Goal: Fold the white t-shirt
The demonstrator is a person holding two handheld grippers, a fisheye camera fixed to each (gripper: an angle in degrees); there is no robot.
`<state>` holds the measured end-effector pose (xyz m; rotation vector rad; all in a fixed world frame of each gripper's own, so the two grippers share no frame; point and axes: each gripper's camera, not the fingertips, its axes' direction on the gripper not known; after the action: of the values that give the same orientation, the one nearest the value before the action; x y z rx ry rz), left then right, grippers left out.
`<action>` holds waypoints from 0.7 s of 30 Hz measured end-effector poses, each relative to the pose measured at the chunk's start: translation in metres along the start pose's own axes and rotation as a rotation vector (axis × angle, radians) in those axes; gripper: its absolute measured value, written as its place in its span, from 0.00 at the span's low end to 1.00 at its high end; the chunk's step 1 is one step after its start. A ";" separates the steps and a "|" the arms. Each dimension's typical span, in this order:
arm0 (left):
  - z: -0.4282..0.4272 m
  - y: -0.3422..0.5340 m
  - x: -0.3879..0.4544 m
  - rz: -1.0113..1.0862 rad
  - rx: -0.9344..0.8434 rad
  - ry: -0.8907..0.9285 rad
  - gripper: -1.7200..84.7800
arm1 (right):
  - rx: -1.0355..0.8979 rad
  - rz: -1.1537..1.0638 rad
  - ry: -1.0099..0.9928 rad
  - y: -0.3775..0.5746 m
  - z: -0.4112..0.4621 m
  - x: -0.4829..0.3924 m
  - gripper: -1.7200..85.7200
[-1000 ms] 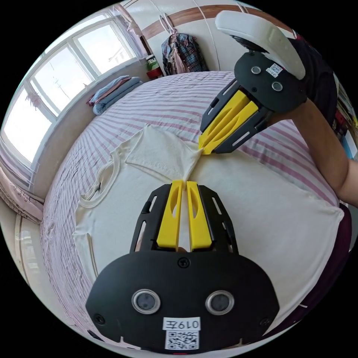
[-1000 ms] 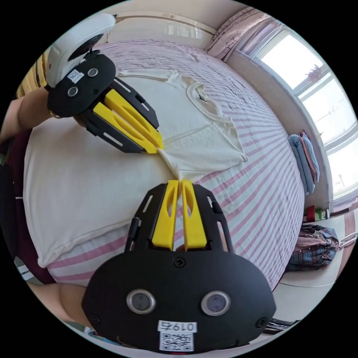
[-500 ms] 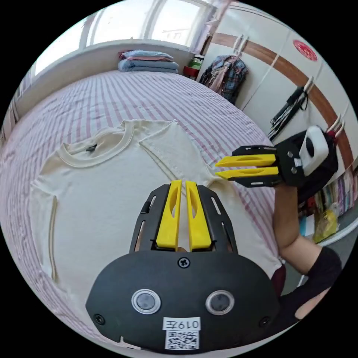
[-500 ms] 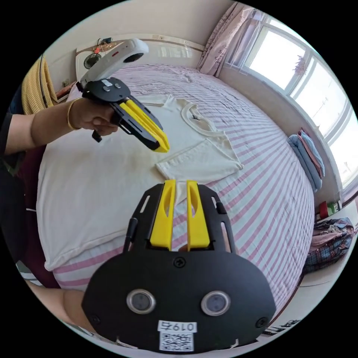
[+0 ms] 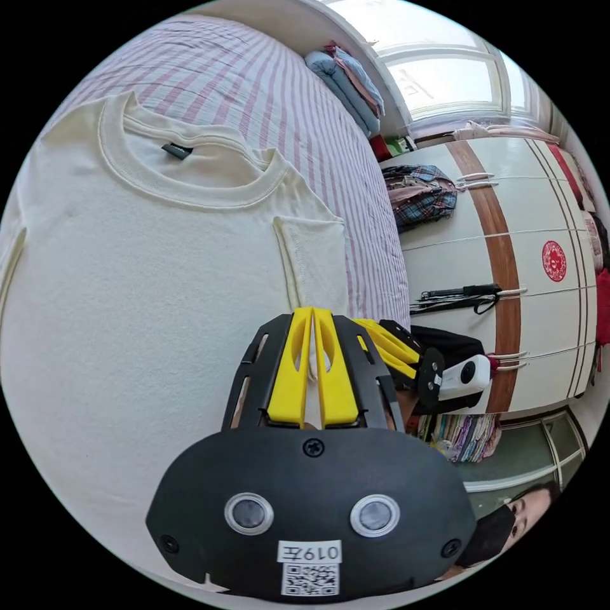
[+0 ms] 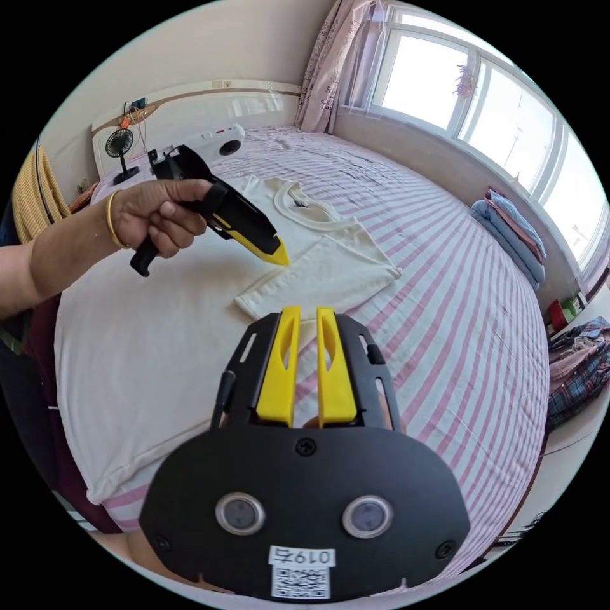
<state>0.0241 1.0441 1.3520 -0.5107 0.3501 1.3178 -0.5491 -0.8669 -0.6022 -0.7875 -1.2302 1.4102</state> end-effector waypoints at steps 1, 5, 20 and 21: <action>0.001 -0.006 -0.005 -0.012 -0.005 -0.002 0.03 | 0.005 0.011 -0.002 0.002 0.000 0.002 0.08; 0.000 -0.024 -0.019 -0.036 -0.009 -0.002 0.03 | 0.020 0.038 -0.017 0.007 0.000 0.007 0.08; 0.009 -0.067 -0.031 -0.022 -0.035 -0.050 0.03 | -0.007 -0.002 0.037 0.006 0.020 -0.010 0.08; 0.010 -0.068 -0.031 -0.023 -0.036 -0.052 0.03 | -0.021 -0.011 0.052 0.004 0.024 -0.014 0.08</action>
<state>0.0834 1.0131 1.3873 -0.5079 0.2771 1.3143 -0.5695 -0.8859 -0.6020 -0.8260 -1.2088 1.3621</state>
